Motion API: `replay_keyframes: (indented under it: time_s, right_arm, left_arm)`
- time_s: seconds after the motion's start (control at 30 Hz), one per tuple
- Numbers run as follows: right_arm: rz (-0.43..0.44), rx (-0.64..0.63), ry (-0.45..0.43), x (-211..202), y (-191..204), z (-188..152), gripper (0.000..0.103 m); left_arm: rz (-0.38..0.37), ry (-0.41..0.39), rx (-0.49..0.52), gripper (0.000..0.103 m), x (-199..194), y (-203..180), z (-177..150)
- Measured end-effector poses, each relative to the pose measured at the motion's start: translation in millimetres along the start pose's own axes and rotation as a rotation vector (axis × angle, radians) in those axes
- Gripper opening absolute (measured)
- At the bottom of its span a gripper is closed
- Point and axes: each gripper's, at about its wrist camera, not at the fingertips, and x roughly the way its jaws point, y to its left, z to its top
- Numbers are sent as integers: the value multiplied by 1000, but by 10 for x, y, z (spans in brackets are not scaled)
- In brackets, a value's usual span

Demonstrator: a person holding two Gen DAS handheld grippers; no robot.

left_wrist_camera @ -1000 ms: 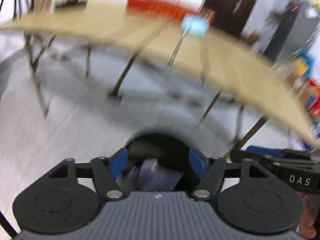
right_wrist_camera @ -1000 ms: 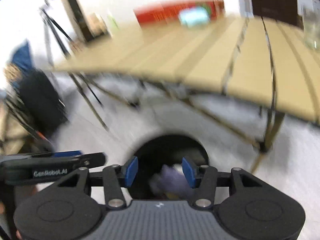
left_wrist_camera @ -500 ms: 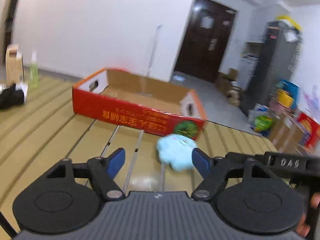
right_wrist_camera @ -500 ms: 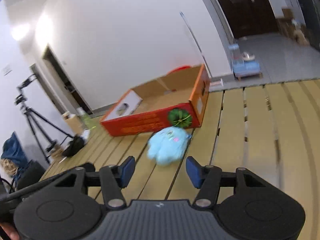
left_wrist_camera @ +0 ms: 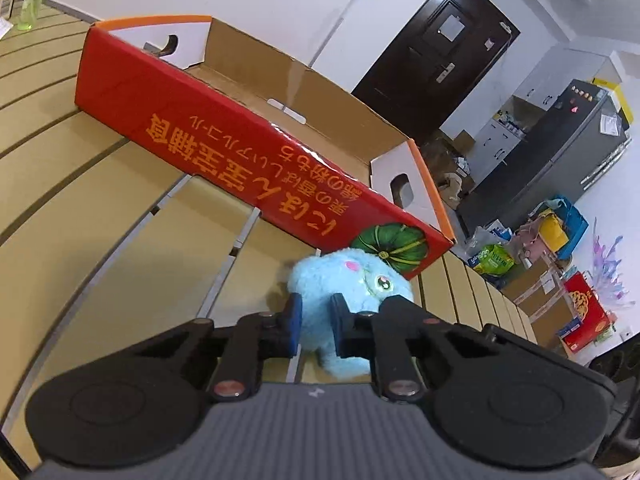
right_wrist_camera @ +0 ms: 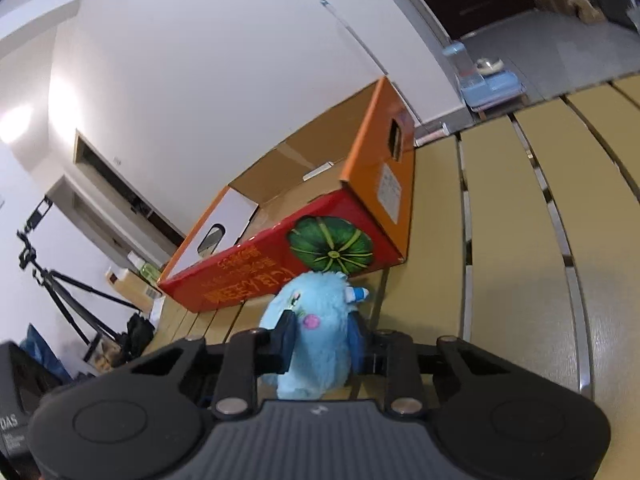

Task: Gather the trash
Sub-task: 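Grasp the blue plush toy with the right tool, then carry the blue plush over the bin and open the right tool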

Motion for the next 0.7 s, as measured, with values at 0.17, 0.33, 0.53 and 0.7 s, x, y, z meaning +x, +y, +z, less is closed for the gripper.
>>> replay_keyframes:
  time_s: [0.17,0.33,0.53,0.7]
  right_arm:
    - [45,-37,33,-385,199,-140,20]
    - [91,-31,68,-1084,323,-523,20]
    - [177,44,219,-1807,114,-958,22]
    - [29,-33,203,-1834,79,-1129,23]
  left_arm:
    - [-101,-20,-19,1,-421,-114,-161]
    - [-104,-32,77,3,-1203,-285,-536]
    - [-127,37,202,69,-1783,-406,-1184]
    - [-102,61,215,47,-1604,-505,-1605]
